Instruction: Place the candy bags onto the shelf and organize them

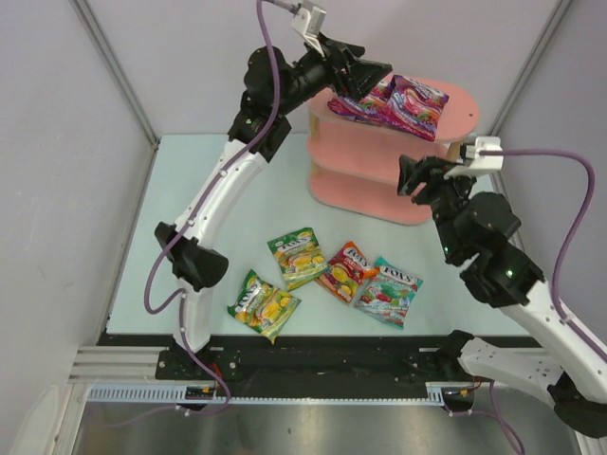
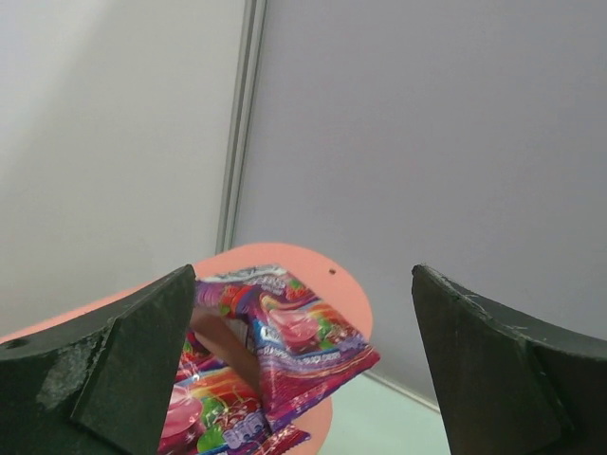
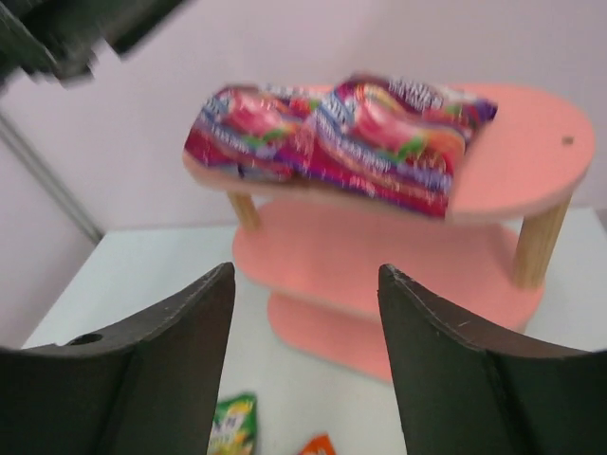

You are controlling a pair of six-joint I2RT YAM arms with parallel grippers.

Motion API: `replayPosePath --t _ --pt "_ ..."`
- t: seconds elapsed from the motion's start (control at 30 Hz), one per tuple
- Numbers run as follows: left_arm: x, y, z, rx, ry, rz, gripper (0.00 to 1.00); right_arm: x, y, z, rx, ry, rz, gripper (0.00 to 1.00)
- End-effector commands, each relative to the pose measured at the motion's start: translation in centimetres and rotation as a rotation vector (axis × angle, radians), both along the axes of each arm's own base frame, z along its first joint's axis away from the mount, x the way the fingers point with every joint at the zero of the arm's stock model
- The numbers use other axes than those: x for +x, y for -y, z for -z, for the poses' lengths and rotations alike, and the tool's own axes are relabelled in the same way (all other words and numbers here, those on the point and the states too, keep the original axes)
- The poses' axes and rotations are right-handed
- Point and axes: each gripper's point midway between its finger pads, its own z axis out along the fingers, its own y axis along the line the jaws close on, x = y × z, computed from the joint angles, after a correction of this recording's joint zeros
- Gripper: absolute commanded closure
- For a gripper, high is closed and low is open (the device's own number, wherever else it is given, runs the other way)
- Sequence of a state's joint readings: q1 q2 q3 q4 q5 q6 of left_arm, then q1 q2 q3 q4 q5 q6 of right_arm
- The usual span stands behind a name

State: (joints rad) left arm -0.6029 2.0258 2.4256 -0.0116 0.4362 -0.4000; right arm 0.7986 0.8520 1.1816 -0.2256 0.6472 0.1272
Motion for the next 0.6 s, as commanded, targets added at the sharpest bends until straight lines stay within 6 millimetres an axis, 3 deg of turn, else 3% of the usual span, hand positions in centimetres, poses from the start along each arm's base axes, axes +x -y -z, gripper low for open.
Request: replayPosePath --t 0.0,0.03,0.13,0.2,0.23,0.27,0.3,0.4,0.47,0.5,0.57 --pt "1.2 1.2 1.6 0.020 0.003 0.012 0.00 3.4 0.3 -6.2 -0.046 0.216 0.117 0.41" --pt "1.5 1.5 2.1 0.025 -0.006 0.014 0.01 4.0 1.0 -7.5 -0.019 0.263 0.149 0.51" --pt "1.9 1.6 1.7 -0.001 0.024 0.005 0.01 5.8 1.2 -9.6 -0.001 0.335 0.178 0.70" --pt "2.1 1.5 1.3 -0.015 0.047 -0.005 0.01 6.9 2.1 -11.0 0.017 0.381 0.187 0.78" --pt "2.2 1.6 1.2 -0.020 0.054 -0.009 0.01 8.3 1.8 -10.7 0.011 0.374 0.180 0.79" --pt "2.5 1.6 1.1 -0.022 0.067 -0.020 0.01 8.8 2.8 -12.0 0.018 0.404 0.183 0.80" --pt "2.5 1.4 0.7 -0.028 0.076 -0.025 0.01 10.5 2.4 -11.2 0.025 0.377 0.168 0.80" --pt "3.1 1.4 0.9 -0.033 0.086 -0.034 0.01 12.6 3.7 -12.2 0.019 0.398 0.147 0.80" --pt "3.5 1.5 1.3 -0.035 0.081 -0.033 0.02 14.8 3.9 -11.6 0.029 0.381 0.102 0.82" --pt "3.8 1.5 1.5 -0.035 0.079 -0.034 0.02 15.1 4.0 -12.5 0.035 0.383 0.086 0.82" --pt "4.2 1.8 2.2 -0.026 0.070 -0.031 0.03 17.3 3.3 -11.5 0.008 0.342 0.032 0.84"
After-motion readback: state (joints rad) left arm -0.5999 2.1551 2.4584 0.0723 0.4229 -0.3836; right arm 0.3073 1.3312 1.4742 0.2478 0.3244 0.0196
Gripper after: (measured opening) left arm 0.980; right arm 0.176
